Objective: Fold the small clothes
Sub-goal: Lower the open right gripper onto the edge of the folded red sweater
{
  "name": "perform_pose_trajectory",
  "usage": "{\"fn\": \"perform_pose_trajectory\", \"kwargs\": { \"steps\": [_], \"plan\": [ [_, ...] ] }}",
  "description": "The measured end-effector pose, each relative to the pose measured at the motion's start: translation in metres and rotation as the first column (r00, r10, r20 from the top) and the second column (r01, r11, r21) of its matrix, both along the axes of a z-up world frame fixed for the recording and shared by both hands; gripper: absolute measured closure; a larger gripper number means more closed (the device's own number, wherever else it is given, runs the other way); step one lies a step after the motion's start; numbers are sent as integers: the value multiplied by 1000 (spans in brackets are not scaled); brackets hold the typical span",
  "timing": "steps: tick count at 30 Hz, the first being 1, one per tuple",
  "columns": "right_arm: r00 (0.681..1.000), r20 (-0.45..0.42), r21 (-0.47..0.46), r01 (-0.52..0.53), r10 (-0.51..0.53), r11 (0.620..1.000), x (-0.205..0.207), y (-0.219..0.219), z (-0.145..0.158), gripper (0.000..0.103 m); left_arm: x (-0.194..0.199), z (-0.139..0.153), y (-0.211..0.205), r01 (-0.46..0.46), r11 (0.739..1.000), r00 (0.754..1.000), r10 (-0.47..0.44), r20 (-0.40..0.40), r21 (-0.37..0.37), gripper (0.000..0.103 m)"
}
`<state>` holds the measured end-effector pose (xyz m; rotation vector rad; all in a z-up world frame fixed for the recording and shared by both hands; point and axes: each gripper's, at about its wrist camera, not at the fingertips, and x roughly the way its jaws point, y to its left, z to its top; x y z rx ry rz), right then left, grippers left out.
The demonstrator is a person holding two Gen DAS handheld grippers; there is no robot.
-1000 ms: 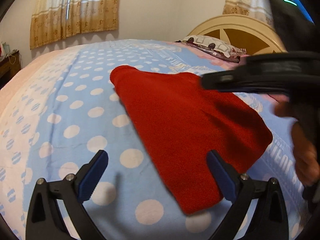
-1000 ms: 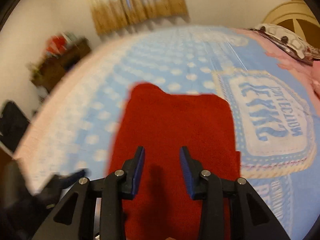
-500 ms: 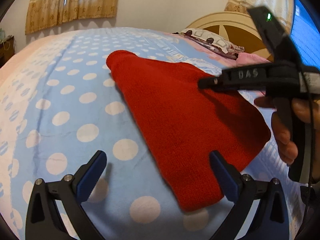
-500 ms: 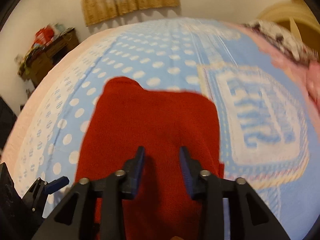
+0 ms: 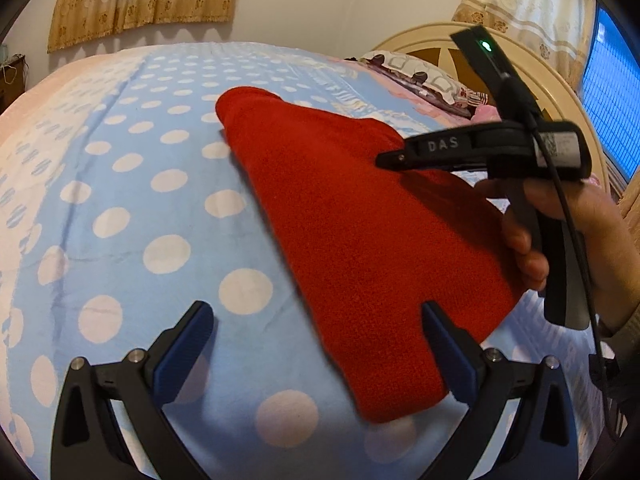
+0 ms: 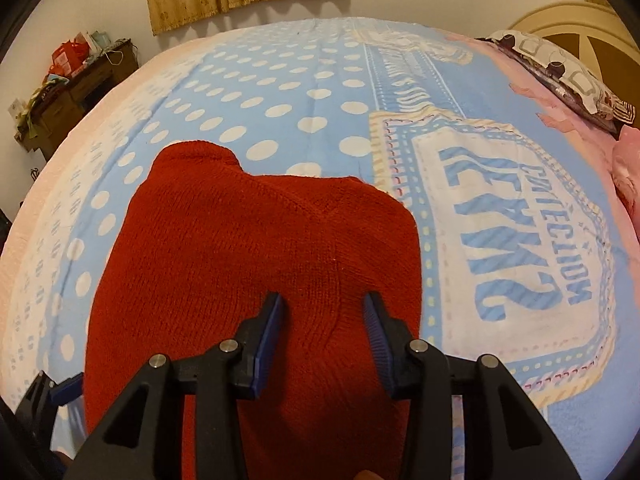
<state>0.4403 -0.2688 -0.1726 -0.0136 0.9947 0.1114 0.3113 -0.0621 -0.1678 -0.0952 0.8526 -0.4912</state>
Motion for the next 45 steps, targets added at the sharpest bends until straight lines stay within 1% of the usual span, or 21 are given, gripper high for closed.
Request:
{"fn": "perform_pose_trajectory", "kwargs": {
  "steps": [3,7,11,14,17,19,22,24,27,28,29,31,33,34,35,37,38,40,41,43,45],
  "plan": [
    [1000,18,12,-1,1,1000,1,-5,-4,60,0,-1,-1,4,1000,1000,-4,-4,1,0],
    [1000,11,-8,1,-1,1000,4,-2,-2,60,0,0,-2,3,1000,1000,-3,-3,10,0],
    [999,24,-36,-33,33,999,-5,2,2,59,-2,1,1,-9,1000,1000,9,5,5,0],
    [999,29,-11,-42,42,999,-11,-5,4,58,-1,3,-2,-12,1000,1000,12,13,25,0],
    [998,22,-19,-60,60,998,-12,-8,1,57,-1,4,-5,-12,999,1000,12,11,46,0],
    [998,18,5,-59,59,998,-12,-13,0,57,0,2,-6,-9,999,1000,9,5,53,0],
    [998,25,32,-51,51,998,-12,-21,-5,52,2,0,-6,-3,999,1000,4,-19,46,0],
    [998,37,33,-55,54,998,-15,-23,-5,51,2,2,-5,-10,999,999,11,-30,43,0],
    [996,58,21,-64,63,998,-18,-23,-2,47,-2,12,-6,-23,999,999,24,-20,46,0],
    [996,65,15,-60,59,998,-19,-24,2,37,-3,15,-5,-27,999,1000,28,-14,44,0],
    [996,69,26,-62,60,998,-20,-27,6,33,-3,18,-5,-34,998,999,34,-6,44,0],
    [992,116,98,-66,54,993,-24,-42,18,33,-3,22,-5,-40,998,999,40,4,52,0],
    [985,170,182,-46,14,982,-27,-65,28,33,0,23,-5,-40,998,999,40,-9,46,0],
    [985,171,232,-21,-19,972,-25,-79,30,33,4,21,-4,-40,999,999,41,-30,34,0],
    [987,153,271,-4,-39,963,-21,-88,28,33,6,21,-3,-44,999,998,45,-37,20,0],
    [994,105,312,0,-34,950,-10,-96,20,33,9,21,-2,-58,998,997,57,-43,-13,0],
    [996,90,316,-6,-23,949,-6,-97,15,33,13,18,-2,-59,997,997,56,-59,-42,0],
    [998,63,318,-23,3,948,1,-95,3,33,17,12,-4,-64,995,995,58,-85,-72,0],
    [999,45,334,-28,13,942,5,-94,-3,33,17,10,-5,-63,995,994,56,-93,-79,0],
    [1000,8,386,-31,31,922,14,-93,-17,33,18,6,-8,-56,994,993,46,-107,-89,0],
    [998,-2,448,-55,62,893,18,-89,-25,33,19,2,-9,-51,994,993,41,-113,-95,0]
  ]
}}
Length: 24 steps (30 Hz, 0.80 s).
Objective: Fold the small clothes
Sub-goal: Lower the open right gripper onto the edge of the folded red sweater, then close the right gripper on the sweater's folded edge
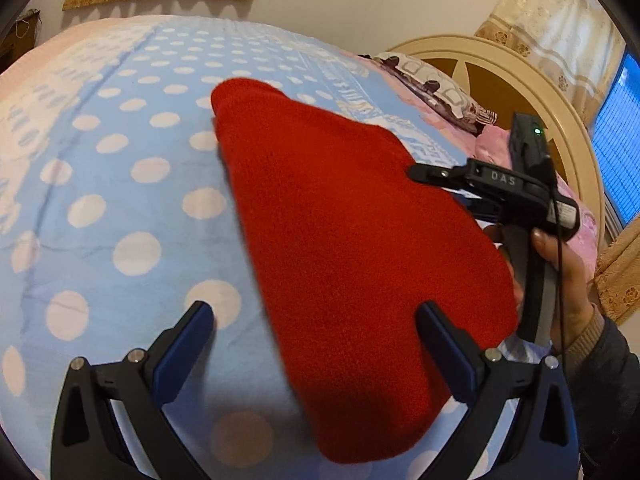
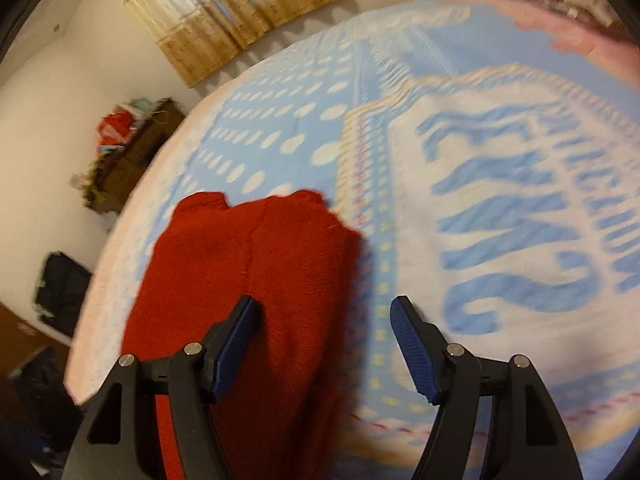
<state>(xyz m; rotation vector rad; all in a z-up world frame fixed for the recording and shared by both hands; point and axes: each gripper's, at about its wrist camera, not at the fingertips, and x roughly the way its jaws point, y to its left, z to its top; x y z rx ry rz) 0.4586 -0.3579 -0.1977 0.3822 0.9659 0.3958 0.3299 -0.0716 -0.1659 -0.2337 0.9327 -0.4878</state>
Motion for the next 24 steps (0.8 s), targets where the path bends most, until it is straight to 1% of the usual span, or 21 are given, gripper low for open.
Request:
{"fn": "perform_pose_trajectory", "kwargs": {
  "steps": [2,3,4,5,8,11,15,17,18,19,20,21,22,24],
  "plan": [
    [1000,9,17,-18,17,1000,4,4,-3,34,2,-3,1,10,1000,1000,-10,-12,-24,0],
    [1000,9,32,-29,28,999,7,6,-3,37,2,-3,2,11,999,1000,-12,-13,-34,0],
    [999,9,57,-46,45,997,8,6,-4,44,1,-4,3,15,999,1000,-15,-8,-43,0],
    [998,7,86,-67,67,994,8,7,-4,46,0,-4,3,18,999,1000,-18,2,-48,0],
    [998,-4,84,-67,68,994,9,8,-9,46,-2,-5,3,26,998,999,-25,19,-56,0],
    [997,-15,124,-69,71,990,14,8,-12,46,-2,-5,1,33,998,999,-32,23,-60,0],
    [996,-29,126,-85,89,988,25,15,-16,46,0,-5,-1,54,996,998,-53,22,-71,4],
    [996,-26,136,-80,85,987,23,12,-17,51,1,-5,-3,62,995,998,-61,19,-84,10],
    [996,-22,139,-78,82,987,22,12,-18,53,2,-5,-3,70,993,997,-69,19,-95,19],
    [996,-16,147,-80,84,986,20,12,-18,60,1,-5,-4,92,989,996,-90,17,-114,32],
    [996,-11,161,-86,89,983,18,12,-18,68,1,-5,-6,104,987,995,-103,14,-125,35],
    [995,-9,191,-92,95,977,17,12,-19,70,0,-5,-6,102,987,995,-101,17,-122,39],
    [996,-3,200,-90,92,976,14,11,-18,72,-1,-2,-6,104,988,994,-102,25,-116,47],
    [996,24,178,-91,88,980,10,15,-13,73,-1,3,-4,98,989,995,-95,35,-108,56]
  ]
}}
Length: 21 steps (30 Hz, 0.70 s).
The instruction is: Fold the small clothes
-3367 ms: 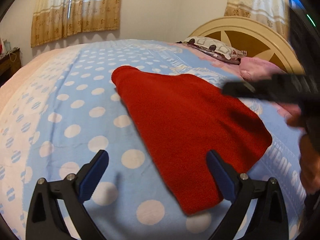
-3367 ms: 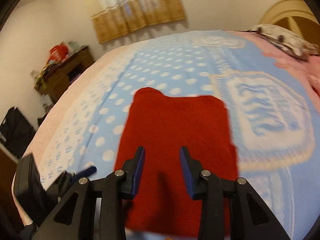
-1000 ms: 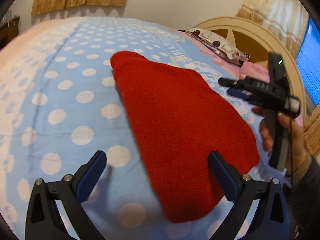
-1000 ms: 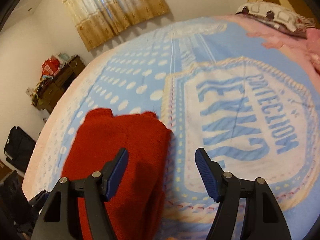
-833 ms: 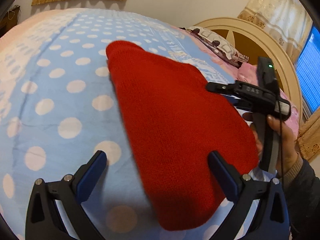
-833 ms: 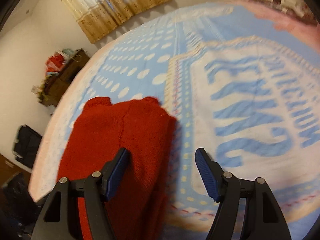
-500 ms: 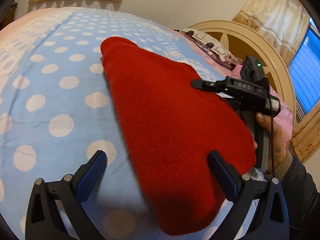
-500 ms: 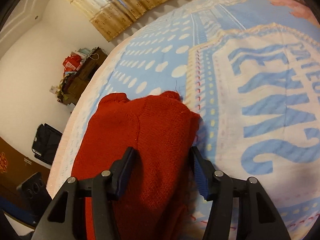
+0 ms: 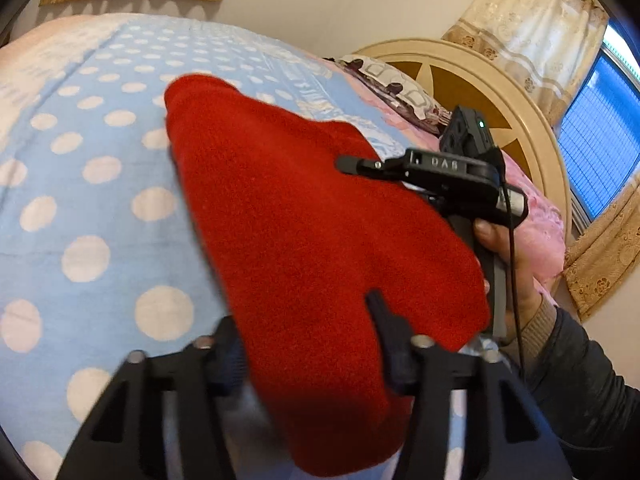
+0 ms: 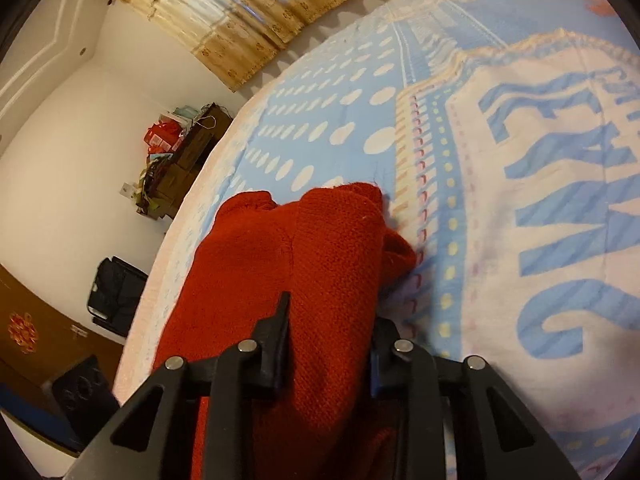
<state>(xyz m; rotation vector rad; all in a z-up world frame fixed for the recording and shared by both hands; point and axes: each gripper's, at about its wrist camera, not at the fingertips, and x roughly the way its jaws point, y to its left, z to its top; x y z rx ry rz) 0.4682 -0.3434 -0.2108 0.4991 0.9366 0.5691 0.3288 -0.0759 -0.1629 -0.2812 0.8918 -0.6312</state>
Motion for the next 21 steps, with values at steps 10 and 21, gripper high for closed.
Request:
{"fn": "perform_pose_trajectory", "kwargs": {
  "steps": [10,21],
  "plan": [
    [996,79,-6,-38,38,999,-25,36,33,74,-21,25,12,-24,996,999,21,37,83,60],
    [988,83,-9,-129,129,992,-59,103,42,74,-63,33,60,-87,988,996,82,44,130,60]
  ]
}}
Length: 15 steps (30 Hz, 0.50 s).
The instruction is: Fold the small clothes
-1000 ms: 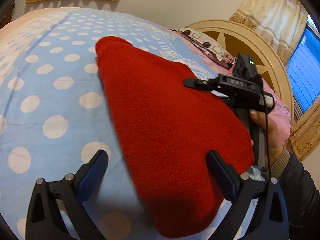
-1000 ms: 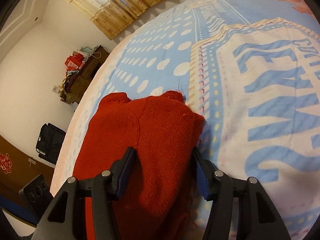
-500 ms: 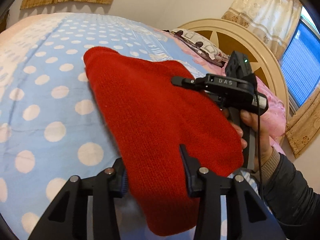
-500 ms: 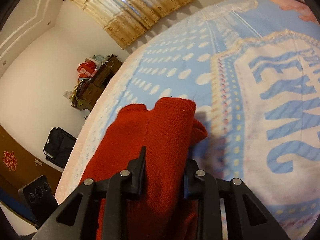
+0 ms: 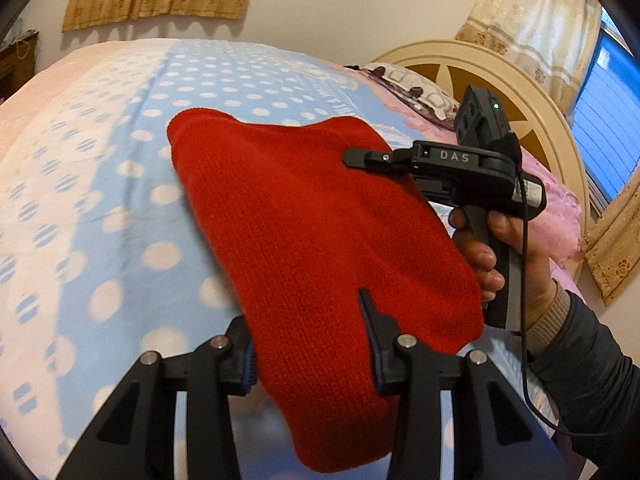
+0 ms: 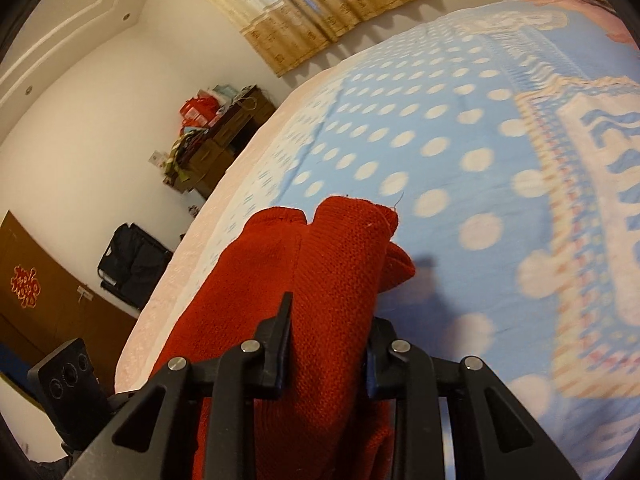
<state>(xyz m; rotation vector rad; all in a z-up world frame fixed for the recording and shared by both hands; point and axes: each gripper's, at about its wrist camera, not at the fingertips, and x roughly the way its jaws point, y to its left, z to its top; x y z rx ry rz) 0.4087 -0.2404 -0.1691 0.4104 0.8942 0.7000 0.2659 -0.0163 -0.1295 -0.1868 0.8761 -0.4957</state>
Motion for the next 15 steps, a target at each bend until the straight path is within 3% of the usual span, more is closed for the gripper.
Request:
{"fn": "perform_pose_trajectory", "kwargs": {
  "steps": [15],
  "plan": [
    [992,5,3,-123,123,992,-23,103,8,74,-42,8,66,-138,990,990,137,26,34,60]
  ]
}}
